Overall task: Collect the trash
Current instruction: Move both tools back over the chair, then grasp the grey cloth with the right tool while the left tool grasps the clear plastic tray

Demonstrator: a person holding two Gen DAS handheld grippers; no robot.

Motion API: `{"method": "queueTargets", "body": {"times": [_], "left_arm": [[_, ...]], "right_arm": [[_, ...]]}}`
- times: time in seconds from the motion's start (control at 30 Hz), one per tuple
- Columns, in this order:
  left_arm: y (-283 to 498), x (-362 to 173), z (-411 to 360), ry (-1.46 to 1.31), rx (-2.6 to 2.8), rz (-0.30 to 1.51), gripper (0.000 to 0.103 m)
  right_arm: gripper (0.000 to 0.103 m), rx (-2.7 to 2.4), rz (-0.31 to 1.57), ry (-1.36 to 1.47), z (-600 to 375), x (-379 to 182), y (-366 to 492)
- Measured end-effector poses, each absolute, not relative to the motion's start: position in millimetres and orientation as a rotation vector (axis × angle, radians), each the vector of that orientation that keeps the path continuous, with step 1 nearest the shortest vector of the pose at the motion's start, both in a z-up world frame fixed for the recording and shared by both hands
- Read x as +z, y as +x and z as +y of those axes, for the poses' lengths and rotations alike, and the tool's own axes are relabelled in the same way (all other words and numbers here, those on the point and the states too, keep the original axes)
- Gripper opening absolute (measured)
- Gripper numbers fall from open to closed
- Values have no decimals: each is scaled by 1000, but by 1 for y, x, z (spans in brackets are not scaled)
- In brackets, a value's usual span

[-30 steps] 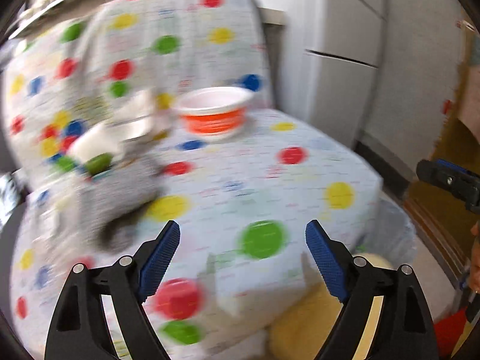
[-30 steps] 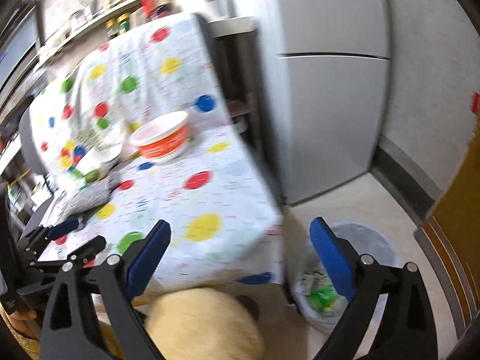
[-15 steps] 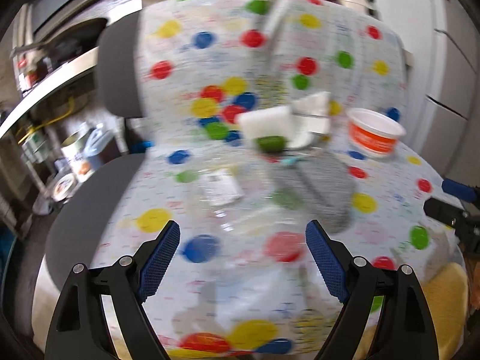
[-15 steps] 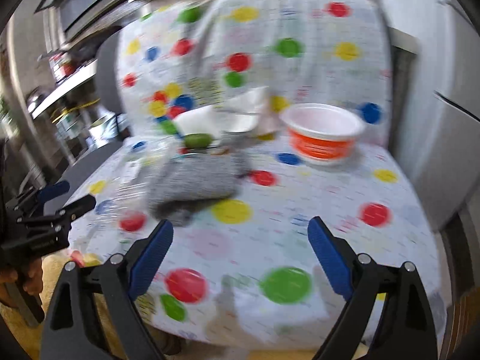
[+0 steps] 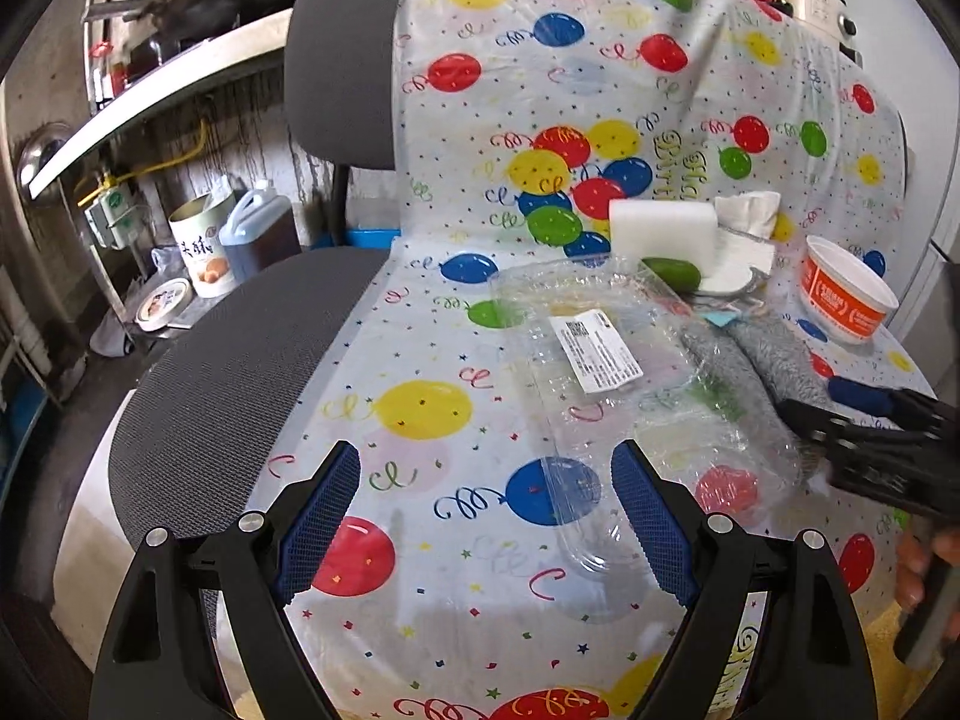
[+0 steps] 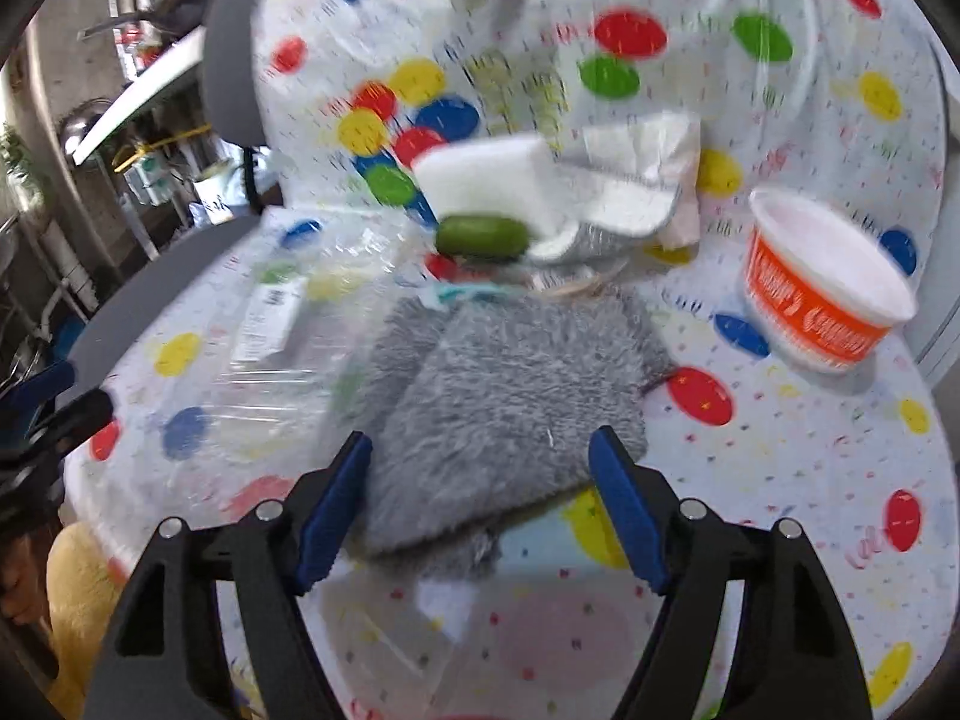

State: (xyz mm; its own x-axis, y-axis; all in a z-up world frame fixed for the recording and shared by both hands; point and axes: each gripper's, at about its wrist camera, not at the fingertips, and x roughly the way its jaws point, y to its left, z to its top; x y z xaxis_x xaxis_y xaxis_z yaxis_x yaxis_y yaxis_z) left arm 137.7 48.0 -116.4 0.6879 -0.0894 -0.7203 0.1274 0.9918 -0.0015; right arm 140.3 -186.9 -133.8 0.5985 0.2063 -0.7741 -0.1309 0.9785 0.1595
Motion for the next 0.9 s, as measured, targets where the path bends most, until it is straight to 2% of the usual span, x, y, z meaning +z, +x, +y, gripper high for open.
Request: {"method": "queueTargets", "body": {"times": [0.1, 0.17, 0.47, 0.77, 0.83, 0.9], "left_arm": [[136, -120, 46, 63, -134, 812, 86], [135, -121, 44, 75, -145, 811, 86], [134, -119, 38, 77, -150, 807, 86], [166, -133, 31, 9, -137, 852, 86], [178, -140, 32, 3, -106, 879, 83], [186, -145, 35, -15, -92, 898, 74]], "right_arm": [[28, 200, 884, 107, -190, -127, 130], [17, 202, 842, 92, -194, -114, 117], [16, -2, 651, 10, -248, -55, 44], [16, 9, 676, 43, -267, -75, 31], [16, 20, 681, 43, -265, -79, 32], [16, 22, 681, 38, -263, -81, 31]]}}
